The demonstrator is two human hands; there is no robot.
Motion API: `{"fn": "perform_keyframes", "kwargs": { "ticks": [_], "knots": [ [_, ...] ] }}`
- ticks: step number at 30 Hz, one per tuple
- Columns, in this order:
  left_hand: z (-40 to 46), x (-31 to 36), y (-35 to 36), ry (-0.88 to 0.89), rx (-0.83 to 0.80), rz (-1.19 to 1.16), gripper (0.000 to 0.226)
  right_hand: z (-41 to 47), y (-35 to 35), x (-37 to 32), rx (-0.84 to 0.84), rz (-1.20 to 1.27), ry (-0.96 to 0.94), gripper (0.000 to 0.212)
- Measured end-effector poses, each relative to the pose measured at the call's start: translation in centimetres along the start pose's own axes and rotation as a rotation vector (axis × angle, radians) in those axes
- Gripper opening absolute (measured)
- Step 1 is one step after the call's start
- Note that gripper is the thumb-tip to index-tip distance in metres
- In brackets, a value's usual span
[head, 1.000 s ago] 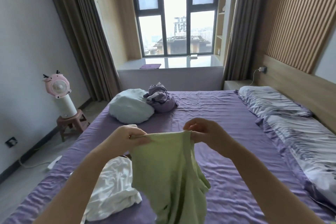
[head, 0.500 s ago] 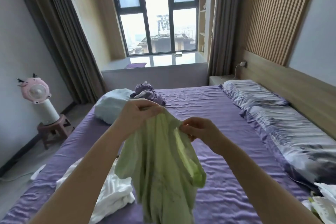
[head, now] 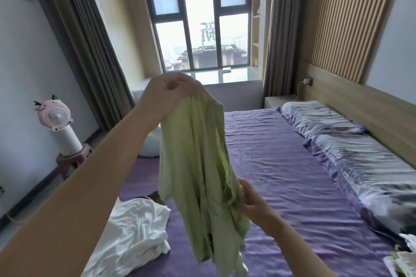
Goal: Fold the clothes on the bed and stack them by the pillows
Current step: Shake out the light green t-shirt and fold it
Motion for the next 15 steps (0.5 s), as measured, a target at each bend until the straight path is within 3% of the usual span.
{"fn": "perform_keyframes", "kwargs": {
  "ticks": [3, 6, 8, 11, 15],
  "knots": [
    [0.6, -0.5, -0.8, -0.006, 0.067, 0.066, 0.006, 0.2, -1.5, -1.0, 0.195, -0.137, -0.076, 0.027],
    [0.4, -2.2, -1.2, 0.0, 0.073, 0.334, 0.003, 0.0, -2.9, -3.4, 0.315, -0.151, -0.096, 0.007],
    [-1.2, -4.2, 0.4, -0.021, -0.038, 0.387, 0.01, 0.1, -3.4, -5.3, 0.342, -0.138, -0.112, 0.026],
    [-5.7, -7.3, 4.1, -0.062, -0.233, 0.266, 0.019, 0.2, -2.4, -8.3, 0.293, -0.197, -0.157, 0.038],
    [-10.6, -9.9, 6.7, -0.146, -0.278, 0.107, 0.018, -0.1, -0.3, -9.9, 0.145, -0.19, -0.163, 0.026]
  ]
}}
Point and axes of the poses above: each hand's wrist, its own z-axis towards the middle knuckle, its own y-axis out of the palm, x = y × z, the point moved 9 cm from there along z, towards the middle knuckle, and after that the axes turned 5 degrees about x, right-handed, at the moved point
